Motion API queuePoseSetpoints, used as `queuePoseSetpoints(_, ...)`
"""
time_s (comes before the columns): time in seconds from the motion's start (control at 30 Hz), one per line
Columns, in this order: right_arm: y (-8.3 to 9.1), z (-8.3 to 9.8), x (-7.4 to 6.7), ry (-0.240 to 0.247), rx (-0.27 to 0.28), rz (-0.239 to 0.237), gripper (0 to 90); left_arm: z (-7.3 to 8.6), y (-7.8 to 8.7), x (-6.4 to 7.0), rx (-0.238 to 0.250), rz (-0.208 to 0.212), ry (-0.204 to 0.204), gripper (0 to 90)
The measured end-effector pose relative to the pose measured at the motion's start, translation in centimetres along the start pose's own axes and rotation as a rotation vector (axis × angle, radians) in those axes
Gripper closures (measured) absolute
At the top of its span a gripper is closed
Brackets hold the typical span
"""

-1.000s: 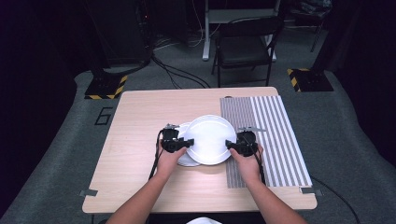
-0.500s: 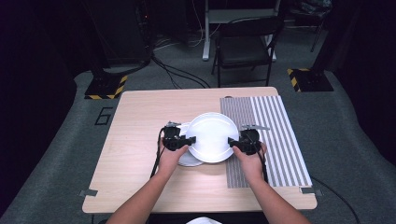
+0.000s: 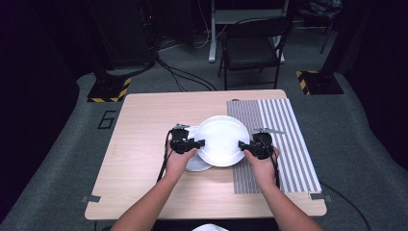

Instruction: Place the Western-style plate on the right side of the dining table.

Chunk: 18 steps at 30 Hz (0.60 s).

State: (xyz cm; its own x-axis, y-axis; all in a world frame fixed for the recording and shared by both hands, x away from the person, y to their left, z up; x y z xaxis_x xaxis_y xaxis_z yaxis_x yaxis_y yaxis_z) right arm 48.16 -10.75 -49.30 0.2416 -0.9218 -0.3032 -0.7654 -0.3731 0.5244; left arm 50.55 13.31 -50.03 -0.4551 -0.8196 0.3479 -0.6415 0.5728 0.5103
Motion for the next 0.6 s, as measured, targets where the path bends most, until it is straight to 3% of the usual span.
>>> queuePoseSetpoints(0.6, 0.9, -0.3, 1.0, -0.009, 0.018, 0.012, 51.8, -0.5, -0.6, 1.2, -0.008, 0.005, -0.023, 56.4)
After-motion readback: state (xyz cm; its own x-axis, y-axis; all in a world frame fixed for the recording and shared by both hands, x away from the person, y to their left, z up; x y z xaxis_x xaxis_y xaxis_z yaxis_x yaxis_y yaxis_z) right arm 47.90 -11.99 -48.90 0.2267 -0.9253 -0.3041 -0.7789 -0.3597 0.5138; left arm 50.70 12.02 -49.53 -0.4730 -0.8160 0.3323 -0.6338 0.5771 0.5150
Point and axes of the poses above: each handheld gripper's, and its own axes: y roughly backward along the jaws, z roughly out of its underside, x roughly to its right, the point moved 5 cm from there along -y, roughly forward along the jaws, and after that the axes turned 7 degrees about x, right-handed, at the moved point
